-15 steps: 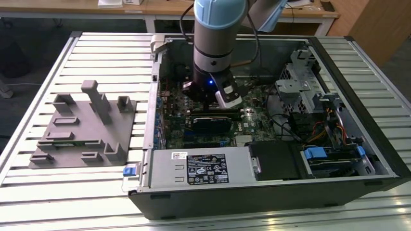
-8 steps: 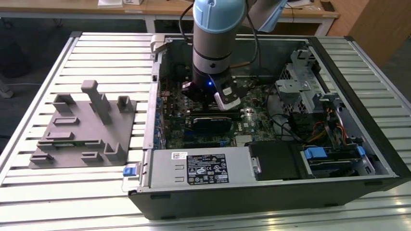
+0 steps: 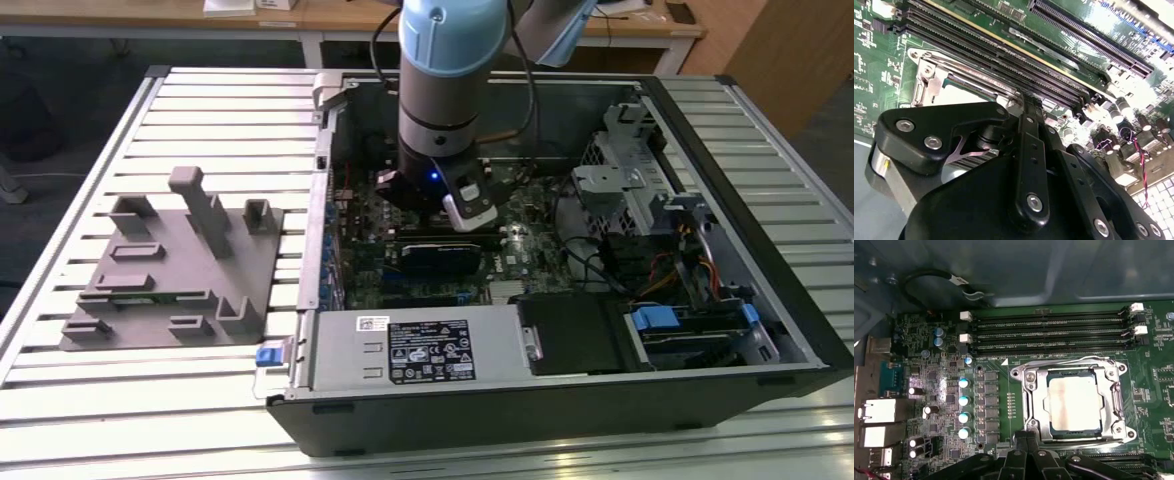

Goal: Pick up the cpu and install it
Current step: 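Install the second cpu locking lever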

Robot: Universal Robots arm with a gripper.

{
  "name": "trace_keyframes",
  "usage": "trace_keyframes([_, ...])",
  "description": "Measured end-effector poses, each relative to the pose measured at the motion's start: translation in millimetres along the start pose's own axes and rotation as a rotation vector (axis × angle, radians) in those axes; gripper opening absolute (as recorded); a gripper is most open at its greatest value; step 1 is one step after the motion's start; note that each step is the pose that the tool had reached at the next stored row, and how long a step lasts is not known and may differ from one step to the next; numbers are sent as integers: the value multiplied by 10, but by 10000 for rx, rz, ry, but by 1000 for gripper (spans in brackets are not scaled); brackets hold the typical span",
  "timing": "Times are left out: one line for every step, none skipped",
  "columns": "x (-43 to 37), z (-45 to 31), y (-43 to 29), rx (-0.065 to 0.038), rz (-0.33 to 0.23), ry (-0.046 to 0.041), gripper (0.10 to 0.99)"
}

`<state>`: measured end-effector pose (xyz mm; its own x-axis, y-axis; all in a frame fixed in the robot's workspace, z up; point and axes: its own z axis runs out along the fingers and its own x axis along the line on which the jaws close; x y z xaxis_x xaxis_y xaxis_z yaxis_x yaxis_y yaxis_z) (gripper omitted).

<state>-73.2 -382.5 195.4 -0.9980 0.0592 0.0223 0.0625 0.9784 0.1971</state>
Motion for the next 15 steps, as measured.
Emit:
trace_keyframes([11, 3, -2, -77, -1, 5, 106])
trace_keyframes([15, 6, -2, -119, -1, 8, 106])
trace_keyframes([18, 9, -3, -161, -3, 10, 106])
trace_keyframes([20, 12, -4, -194, -3, 12, 106])
trace_keyframes([21, 16, -5, -217, -2, 15, 106])
trace_keyframes([21, 19, -5, -221, -2, 15, 106])
trace_keyframes([21, 23, -6, -220, -2, 16, 106])
trace_keyframes([21, 25, -7, -219, -2, 17, 106])
trace_keyframes([21, 26, -8, -218, -2, 17, 106])
trace_keyframes([21, 26, -8, -220, -3, 16, 106])
trace_keyframes([21, 27, -8, -222, -3, 15, 106])
trace_keyframes([22, 28, -9, -224, -3, 15, 106])
trace_keyframes([22, 28, -10, -225, -3, 14, 106])
trace_keyframes([22, 28, -10, -225, -3, 13, 106])
trace_keyframes([22, 25, -10, -226, -3, 11, 106])
